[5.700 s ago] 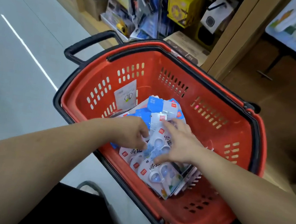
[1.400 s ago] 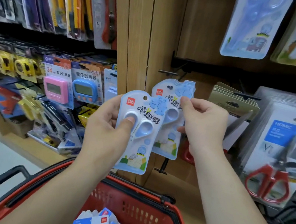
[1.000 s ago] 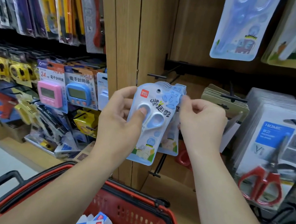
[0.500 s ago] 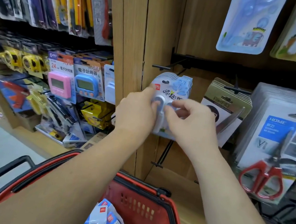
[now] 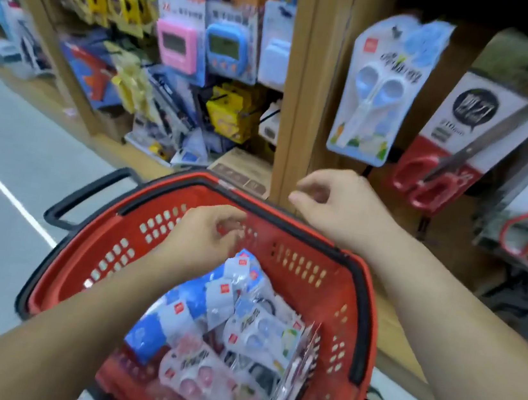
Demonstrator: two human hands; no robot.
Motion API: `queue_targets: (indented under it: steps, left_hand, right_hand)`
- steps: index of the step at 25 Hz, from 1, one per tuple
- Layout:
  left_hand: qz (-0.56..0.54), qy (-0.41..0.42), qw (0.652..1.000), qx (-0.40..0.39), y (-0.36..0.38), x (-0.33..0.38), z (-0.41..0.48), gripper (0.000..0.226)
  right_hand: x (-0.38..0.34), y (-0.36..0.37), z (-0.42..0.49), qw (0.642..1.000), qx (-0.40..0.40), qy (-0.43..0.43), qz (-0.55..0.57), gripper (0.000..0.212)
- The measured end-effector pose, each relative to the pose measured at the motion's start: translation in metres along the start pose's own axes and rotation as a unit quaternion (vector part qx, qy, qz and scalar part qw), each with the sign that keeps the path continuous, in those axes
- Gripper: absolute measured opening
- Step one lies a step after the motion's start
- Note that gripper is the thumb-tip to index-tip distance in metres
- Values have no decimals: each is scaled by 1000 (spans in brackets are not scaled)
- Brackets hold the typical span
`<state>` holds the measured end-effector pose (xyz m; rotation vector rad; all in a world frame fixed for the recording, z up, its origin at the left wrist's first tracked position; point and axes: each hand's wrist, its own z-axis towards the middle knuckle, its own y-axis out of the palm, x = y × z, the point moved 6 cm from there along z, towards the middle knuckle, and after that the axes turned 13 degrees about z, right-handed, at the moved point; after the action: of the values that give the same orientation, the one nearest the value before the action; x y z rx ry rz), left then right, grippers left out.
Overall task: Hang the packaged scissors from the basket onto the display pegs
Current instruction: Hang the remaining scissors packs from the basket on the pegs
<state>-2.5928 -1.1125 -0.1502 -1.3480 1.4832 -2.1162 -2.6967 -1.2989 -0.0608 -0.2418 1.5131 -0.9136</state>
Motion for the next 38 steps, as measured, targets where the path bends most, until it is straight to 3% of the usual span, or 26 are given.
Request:
queue_targets:
  steps: [4, 7, 10, 12, 16, 18, 21, 23, 25, 28, 31, 33, 35, 38]
  left_hand:
    - [14, -90, 989, -118, 17, -83, -25, 30]
    - [112, -100, 963, -223, 34, -130, -45, 41]
    - [168, -95, 926, -325, 55, -156, -63, 49]
    - [226, -70, 917, -322, 59, -153, -62, 39]
    - [307, 8, 936, -172, 55, -113, -43, 43]
    - [257, 26, 938, -231, 72, -102, -46, 33]
    - [276, 46, 871, -404, 109, -107, -71, 46]
    - [299, 58, 854, -421, 116, -107, -76, 52]
    - [324, 84, 844, -419, 124, -99, -79, 44]
    - [339, 119, 837, -413, 133, -89, -83, 22]
    - [271, 71, 873, -400, 126, -90, -77, 13]
    - [204, 35, 900, -384, 114, -92, -67, 17]
    - [122, 18, 920, -372, 104, -87, -62, 16]
    - [-20, -2, 949, -315, 94, -74, -58, 37]
  right_hand:
    - [9, 108, -34, 970, -230, 25, -78, 29]
    - [26, 152, -41, 948, -298, 60, -99, 24]
    - [45, 173, -36, 938, -313, 76, -125, 23]
    - [66, 173, -35, 926, -326, 93, -164, 28]
    - [120, 163, -54, 856, -427, 145, -253, 66]
    - [144, 157, -70, 804, -477, 171, -311, 80]
    - [166, 164, -84, 752, -493, 113, -424, 63]
    - [177, 176, -87, 739, -482, 61, -467, 45]
    - [183, 180, -87, 725, -484, 36, -488, 35]
    - [172, 177, -82, 735, -488, -11, -471, 33]
    - [162, 168, -71, 791, -477, -4, -384, 40]
    - [155, 159, -63, 833, -471, 51, -286, 43]
    - [145, 145, -59, 867, -461, 122, -142, 32]
    - [126, 126, -56, 883, -443, 149, -34, 25]
